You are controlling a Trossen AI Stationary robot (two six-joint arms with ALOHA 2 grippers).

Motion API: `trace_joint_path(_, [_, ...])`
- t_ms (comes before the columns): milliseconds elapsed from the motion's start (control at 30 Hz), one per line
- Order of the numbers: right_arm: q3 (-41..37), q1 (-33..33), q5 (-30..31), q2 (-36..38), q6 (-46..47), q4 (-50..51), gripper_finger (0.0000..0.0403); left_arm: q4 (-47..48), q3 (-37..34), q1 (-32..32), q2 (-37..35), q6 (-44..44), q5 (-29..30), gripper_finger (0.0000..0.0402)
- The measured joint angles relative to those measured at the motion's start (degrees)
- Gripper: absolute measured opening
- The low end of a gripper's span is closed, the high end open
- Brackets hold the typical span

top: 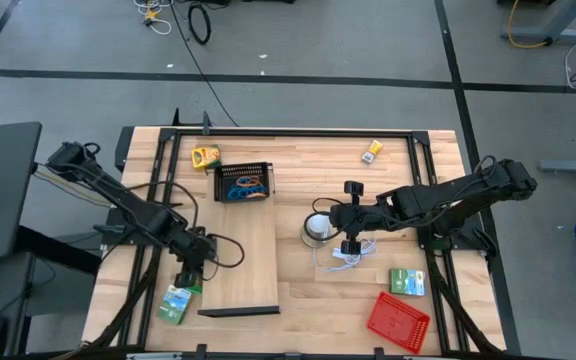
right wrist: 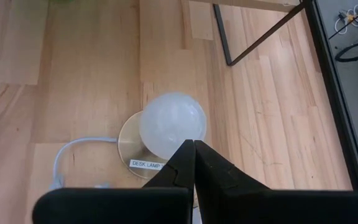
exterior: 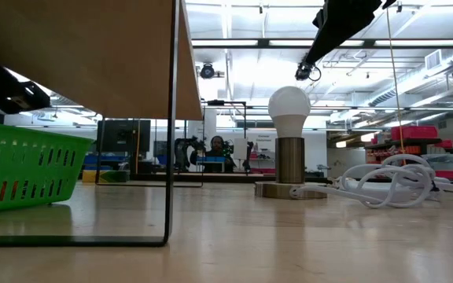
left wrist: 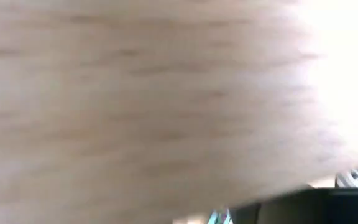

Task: Pick & Place Office Desk Supplies
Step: Put the orange spiral keychain into the green bin, then put the green bin on the shelf

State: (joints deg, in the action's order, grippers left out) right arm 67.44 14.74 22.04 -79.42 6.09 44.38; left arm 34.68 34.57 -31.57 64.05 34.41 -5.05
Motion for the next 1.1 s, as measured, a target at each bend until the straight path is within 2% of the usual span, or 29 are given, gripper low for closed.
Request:
trace_joint_path(133, [0.00, 0.00, 0.00, 0.00, 0.00, 0.00, 0.0007, 0.45, 0.00, -1.78, -1.25, 0.33, 0.50, 0.0156])
trace_joint_path(367, [0.00, 0.00, -0.05, 0.00, -0.71, 0.02, 0.0007, 6.70, 0.00, -2.95, -4.51, 10.43, 2.21, 0.0210])
trace_joint_path(567, [0.00, 0.00, -0.23, 0.00, -0.83, 0.00, 0.0007, 9.66, 0.00, -2.97, -5.74, 20.04, 2.79, 0.0217])
trace_joint_path(800, [0.00, 0.07, -0.28, 0.00, -0.94, 0.00, 0.0007, 15.16, 0.00, -2.37, -4.79, 28.26, 7.05, 0.0217])
trace_joint_path(1100, [0.00, 0.19, -0.50, 0.00, -3.12, 0.05, 0.0007, 9.41, 0.00, -2.09, -3.79, 33.32, 9.69, 0.0217])
